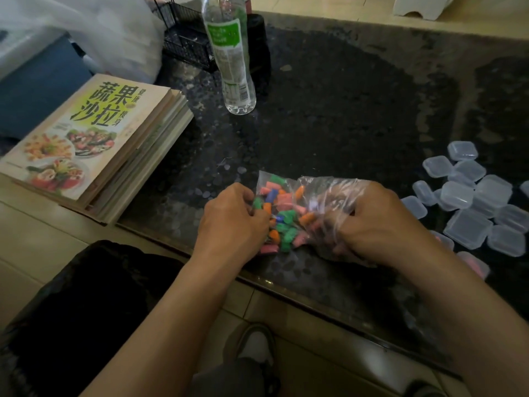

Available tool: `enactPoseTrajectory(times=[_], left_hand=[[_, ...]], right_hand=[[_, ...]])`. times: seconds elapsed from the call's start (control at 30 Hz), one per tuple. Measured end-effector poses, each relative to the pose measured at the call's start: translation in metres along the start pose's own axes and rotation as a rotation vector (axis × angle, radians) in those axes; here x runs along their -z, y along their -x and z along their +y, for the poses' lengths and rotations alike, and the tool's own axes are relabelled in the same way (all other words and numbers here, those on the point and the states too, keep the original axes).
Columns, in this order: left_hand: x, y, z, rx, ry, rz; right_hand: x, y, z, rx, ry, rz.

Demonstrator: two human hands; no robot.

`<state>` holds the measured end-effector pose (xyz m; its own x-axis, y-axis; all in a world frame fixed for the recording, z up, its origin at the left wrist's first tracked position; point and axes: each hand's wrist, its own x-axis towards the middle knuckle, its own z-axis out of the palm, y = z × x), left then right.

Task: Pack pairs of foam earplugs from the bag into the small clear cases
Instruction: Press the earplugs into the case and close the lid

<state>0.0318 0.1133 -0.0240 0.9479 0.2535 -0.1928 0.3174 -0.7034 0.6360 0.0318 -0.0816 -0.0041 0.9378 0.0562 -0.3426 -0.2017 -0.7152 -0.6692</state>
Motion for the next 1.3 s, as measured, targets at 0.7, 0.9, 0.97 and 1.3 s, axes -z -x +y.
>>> enactPoseTrajectory(times=[0.7, 0.9, 0.97, 1.3], left_hand=[[-0.064, 0.098, 0.117, -0.676, 0.167, -0.015], [-0.102, 0.129, 0.162, -0.419, 0.502, -0.388], [-0.112, 0.132, 0.167, -0.39, 0.529, -0.378], [-0.118, 0.135, 0.183, -0.183, 0.666, -0.349]], right_hand=[[0.081, 0.092, 0.079, -0.11, -0.688, 0.191], [0.1, 0.113, 0.112, -0.035, -0.661, 0.217], [0.107, 0.116, 0.122, -0.014, -0.634, 0.227], [0.113, 0.124, 0.137, 0.023, -0.664, 0.363]])
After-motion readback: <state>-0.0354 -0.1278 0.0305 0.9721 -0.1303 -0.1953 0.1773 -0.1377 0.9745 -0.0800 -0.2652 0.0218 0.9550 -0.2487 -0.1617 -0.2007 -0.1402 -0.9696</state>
